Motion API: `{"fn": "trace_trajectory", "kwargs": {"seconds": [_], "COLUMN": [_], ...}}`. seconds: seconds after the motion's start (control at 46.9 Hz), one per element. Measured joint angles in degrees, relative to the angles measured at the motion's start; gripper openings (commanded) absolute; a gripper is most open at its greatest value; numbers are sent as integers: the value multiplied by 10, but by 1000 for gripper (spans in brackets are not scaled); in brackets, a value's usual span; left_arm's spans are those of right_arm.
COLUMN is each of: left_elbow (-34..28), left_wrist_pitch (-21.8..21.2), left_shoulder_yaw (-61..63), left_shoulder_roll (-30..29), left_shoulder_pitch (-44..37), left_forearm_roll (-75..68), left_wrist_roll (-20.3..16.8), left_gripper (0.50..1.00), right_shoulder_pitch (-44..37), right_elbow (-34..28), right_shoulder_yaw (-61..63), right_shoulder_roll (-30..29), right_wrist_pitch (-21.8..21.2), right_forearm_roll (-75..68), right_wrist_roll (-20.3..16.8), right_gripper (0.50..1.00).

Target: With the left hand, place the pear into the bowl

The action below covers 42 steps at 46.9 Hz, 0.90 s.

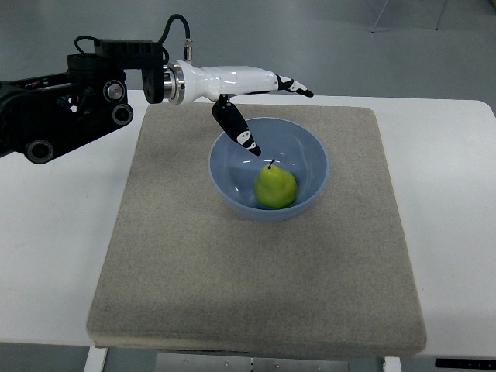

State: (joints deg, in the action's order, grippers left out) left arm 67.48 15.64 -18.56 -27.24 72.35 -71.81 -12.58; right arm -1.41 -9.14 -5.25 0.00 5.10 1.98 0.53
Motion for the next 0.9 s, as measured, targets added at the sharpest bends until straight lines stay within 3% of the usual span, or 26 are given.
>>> {"fn": "trace_trajectory", "kwargs": {"seconds": [0.149,0.555,0.896], "left_elbow": [-29,-236,-340], "left_wrist_pitch": [-1,0,1], "left_shoulder_yaw": [-8,-40,-73], "left_shoulder_roll": [-11,-6,-8], "left_shoulder_pitch": [-3,-21,-61], "left_forearm_roll": [79,481,582], "left_wrist_roll": [0,-2,-4], "left_gripper": [994,994,994], "right_shoulder_pitch": [0,0,0], "right_elbow": [0,0,0], "right_shoulder_yaw": [0,0,0], "right_shoulder_roll": [0,0,0], "right_wrist_pitch": [0,0,0], "right_forearm_roll": [0,0,0], "right_wrist_roll": [0,0,0], "right_gripper": [924,924,924]}}
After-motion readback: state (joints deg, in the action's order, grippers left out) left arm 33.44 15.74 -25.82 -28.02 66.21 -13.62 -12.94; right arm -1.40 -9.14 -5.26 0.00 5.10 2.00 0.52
